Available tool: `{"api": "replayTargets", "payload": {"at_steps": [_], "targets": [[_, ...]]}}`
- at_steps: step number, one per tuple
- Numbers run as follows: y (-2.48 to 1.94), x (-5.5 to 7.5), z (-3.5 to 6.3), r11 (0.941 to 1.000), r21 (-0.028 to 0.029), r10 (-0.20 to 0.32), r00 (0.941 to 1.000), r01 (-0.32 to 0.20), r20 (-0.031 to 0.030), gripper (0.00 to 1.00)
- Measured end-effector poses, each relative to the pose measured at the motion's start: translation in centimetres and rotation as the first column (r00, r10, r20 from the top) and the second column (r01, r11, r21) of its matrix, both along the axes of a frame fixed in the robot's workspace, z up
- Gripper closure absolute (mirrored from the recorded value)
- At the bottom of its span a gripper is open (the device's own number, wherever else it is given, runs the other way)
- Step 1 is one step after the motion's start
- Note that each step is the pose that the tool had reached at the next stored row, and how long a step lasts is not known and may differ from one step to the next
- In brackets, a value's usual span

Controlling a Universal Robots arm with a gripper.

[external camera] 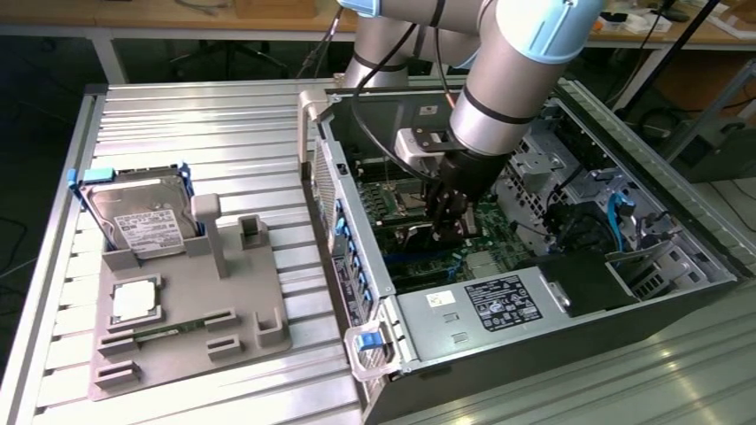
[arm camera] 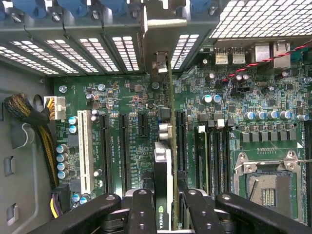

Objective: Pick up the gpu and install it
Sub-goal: 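Insert the gpu into the slot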

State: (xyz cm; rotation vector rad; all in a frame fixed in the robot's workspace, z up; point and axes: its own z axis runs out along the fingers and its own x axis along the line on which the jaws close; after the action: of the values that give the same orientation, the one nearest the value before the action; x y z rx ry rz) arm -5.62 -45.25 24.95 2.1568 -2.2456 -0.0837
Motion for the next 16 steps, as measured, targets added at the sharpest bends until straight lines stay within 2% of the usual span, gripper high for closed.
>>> {"api": "replayTargets", "payload": {"at_steps": [16], "targets": [[-0.37, -1.1, 0.37, 1.0000, 0.0004, 0.001, 1.0000, -0.001, 0.0002, 0.73]]}}
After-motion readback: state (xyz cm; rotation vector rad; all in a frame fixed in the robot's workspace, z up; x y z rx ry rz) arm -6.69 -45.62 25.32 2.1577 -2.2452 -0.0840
